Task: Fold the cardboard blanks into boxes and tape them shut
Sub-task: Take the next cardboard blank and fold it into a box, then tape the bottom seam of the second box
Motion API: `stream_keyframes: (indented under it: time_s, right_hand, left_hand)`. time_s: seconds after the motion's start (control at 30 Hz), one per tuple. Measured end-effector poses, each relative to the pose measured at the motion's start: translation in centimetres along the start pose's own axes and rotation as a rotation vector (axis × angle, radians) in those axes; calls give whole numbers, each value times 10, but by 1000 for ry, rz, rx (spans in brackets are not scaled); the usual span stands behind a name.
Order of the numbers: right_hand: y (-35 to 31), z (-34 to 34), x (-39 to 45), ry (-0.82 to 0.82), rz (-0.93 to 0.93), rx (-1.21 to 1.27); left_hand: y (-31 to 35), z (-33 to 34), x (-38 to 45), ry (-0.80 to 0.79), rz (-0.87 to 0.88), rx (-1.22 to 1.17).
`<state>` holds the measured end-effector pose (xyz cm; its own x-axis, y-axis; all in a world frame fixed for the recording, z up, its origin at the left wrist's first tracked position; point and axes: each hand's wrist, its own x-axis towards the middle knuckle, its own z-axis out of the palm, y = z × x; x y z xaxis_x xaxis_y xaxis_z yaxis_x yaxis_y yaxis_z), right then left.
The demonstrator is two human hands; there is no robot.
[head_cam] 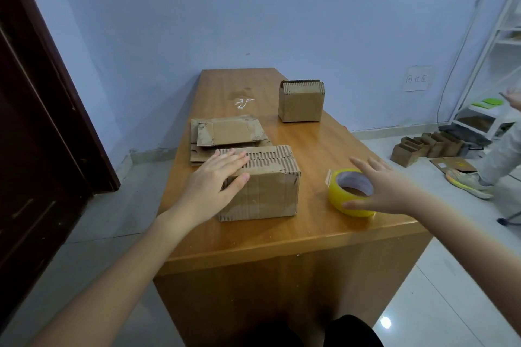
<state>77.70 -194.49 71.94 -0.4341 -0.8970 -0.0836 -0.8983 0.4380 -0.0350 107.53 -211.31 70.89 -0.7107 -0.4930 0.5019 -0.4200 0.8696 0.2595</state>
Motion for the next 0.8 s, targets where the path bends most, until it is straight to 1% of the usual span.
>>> stream_keyframes:
  time_s: [0.07,0.13,0.27,0.37,0.43,0.5,0.57,0.6,0.67,0.73,0.8]
  right_hand:
    - [9,5,0,-23,20,166]
    - [8,12,0,5,14,289]
    - [3,24,1,183,-10,561]
    - [-9,9,-2,315,-51,942]
    - [-20,-13,-4,364,-83,1186]
    - [-32,-39,-6,325,-144,1391]
    - [-47,-60,-6,221,-226,1518]
    - [-56,-67,-5,164,-267,1534]
    - [-77,-74,2,78,-321,1512]
    - [-99,-78,12,42,-349,1482]
    - [-118,-78,21,18,-370,1483]
  left_hand:
    - [1,2,2,7,4,-6]
    - [2,4,3,16,3,-12]
    - [3,7,7,10,-4,-8]
    - [5,8,9,8,-12,-1]
    - [5,9,11,9,-17,-19]
    - [8,8,11,9,-34,-43]
    - [11,7,11,-1,-64,-69]
    - [12,6,11,5,-76,-109]
    - [13,6,10,19,-122,-266]
    - [13,6,11,34,-183,-440]
    - [11,9,12,32,-210,-511]
